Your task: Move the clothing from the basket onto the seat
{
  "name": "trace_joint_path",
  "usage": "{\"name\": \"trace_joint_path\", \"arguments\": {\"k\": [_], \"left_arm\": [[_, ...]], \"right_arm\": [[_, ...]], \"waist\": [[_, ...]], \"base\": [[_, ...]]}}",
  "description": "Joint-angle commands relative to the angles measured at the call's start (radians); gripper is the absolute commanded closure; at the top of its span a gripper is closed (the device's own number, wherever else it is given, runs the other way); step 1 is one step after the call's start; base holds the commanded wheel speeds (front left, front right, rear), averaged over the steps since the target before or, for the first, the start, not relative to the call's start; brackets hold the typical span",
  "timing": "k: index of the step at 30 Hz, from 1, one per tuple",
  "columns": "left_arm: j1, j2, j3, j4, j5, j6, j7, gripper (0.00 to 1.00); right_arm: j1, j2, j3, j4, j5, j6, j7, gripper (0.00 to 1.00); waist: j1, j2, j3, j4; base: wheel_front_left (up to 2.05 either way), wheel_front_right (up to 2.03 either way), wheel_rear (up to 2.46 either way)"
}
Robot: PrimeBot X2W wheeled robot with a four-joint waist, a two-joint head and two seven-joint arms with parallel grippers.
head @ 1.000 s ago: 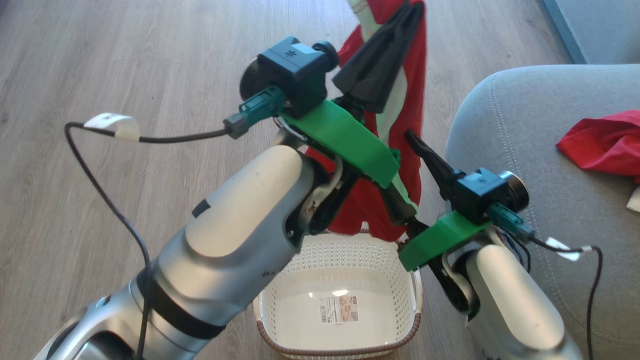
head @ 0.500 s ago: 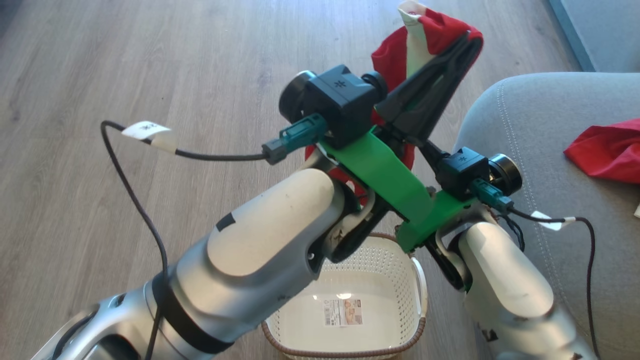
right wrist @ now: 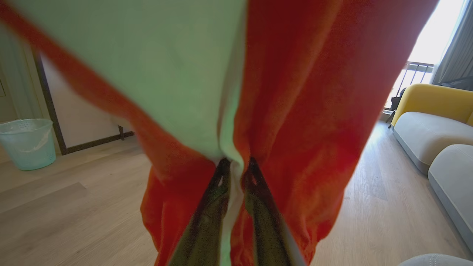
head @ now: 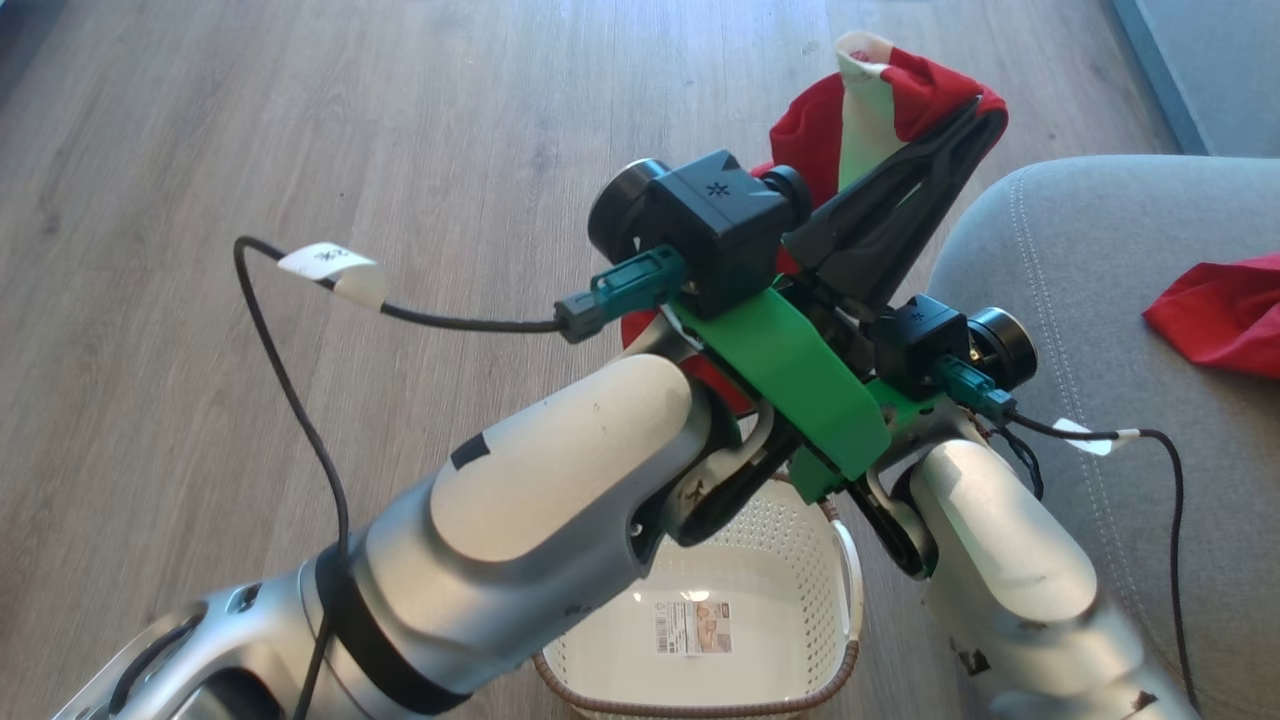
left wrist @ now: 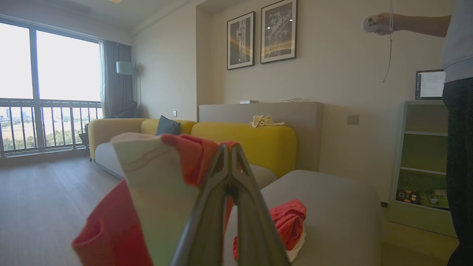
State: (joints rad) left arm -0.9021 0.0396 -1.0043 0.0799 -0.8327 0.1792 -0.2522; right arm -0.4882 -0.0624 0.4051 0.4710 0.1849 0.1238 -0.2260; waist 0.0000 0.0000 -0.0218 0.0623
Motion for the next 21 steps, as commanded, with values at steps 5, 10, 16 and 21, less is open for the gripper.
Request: {"name": "trace_joint_path", "arguments": {"k": [5,10,16,21], "left_arm": [[-0.055,0.011,0.040,-0.028,-0.002,0.006,-0.010,1.00],[-0.042,0.011,0.048,-0.024,-0.004,0.006,-0.010,1.00],[-0.019,0.011,0.073,-0.011,-0.011,0.014,-0.010,1.00],[-0.004,0.011,0.096,0.025,0.002,0.020,-0.010,1.00]], "right_arm": [[-0.053,0.012,0.002,-0.020,0.010,0.007,-0.025,1.00],[-0.039,0.012,-0.035,-0.025,0.045,0.007,-0.033,1.00],[-0.018,0.012,-0.082,-0.070,0.210,0.007,-0.035,1.00],[-0.008,0.012,-0.124,-0.133,0.254,0.007,-0.036,1.00]], "waist": [[0.0000,0.0000,-0.004,0.002],[0.0000,0.0000,-0.009,0.002],[0.0000,0.0000,-0.013,0.002],[0.0000,0.0000,-0.008,-0.002]], "base": [[0.00,0.00,0.00],[0.00,0.00,0.00],[0.00,0.00,0.00],[0.00,0.00,0.00]]}}
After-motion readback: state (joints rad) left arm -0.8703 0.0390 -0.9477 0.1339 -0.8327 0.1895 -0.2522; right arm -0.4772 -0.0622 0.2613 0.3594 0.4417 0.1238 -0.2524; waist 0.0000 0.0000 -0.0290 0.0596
